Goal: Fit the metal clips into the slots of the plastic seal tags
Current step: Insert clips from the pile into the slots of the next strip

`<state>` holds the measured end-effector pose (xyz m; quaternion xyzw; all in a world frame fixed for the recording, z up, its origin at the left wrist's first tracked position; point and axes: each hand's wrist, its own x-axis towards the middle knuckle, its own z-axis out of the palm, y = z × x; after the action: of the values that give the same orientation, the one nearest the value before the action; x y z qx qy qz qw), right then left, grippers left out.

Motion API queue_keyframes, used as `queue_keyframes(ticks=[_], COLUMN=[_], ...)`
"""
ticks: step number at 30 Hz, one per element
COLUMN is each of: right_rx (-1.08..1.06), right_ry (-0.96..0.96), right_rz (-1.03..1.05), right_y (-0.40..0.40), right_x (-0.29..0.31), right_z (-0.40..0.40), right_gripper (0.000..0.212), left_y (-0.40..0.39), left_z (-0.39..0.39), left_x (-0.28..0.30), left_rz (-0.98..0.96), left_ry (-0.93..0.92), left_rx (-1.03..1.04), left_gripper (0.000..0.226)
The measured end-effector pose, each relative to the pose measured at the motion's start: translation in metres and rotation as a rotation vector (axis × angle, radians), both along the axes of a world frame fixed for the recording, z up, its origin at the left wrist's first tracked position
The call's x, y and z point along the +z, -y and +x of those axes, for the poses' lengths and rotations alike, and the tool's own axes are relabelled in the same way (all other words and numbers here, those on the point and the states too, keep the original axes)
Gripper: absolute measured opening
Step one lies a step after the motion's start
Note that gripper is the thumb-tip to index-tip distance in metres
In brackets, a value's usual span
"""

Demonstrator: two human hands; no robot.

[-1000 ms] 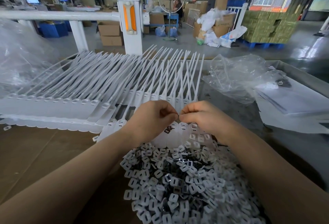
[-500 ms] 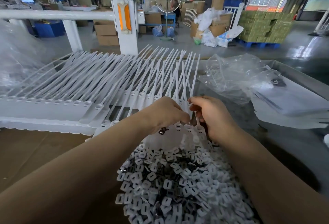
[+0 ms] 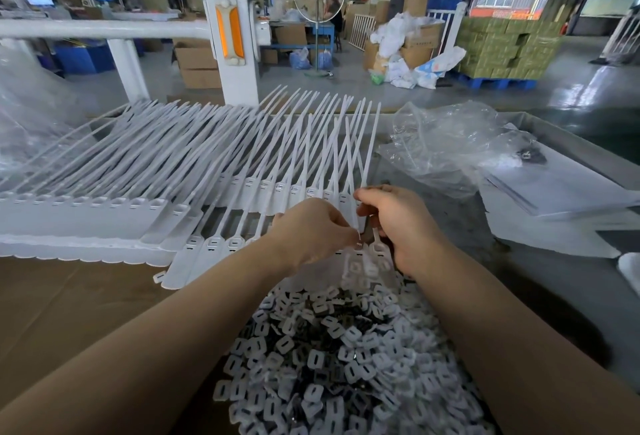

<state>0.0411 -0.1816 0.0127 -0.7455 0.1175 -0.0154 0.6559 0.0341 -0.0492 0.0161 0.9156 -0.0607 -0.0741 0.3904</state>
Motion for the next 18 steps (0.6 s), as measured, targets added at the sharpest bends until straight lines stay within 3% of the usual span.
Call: queue_keyframes(ticks=[18], right_rx=[0.006], right_ry=[0.003], right_rz=[0.003], right_y=[0.0012], right_x=[0.0029], right_z=[-0.0011], right_gripper=[0.01], left_y=[0.0062], left_z=[-0.0018], left_x=[-0.0044], left_rz=[0.098], left_ry=[0.064], left_rx=[0.037], left_gripper=[0.021])
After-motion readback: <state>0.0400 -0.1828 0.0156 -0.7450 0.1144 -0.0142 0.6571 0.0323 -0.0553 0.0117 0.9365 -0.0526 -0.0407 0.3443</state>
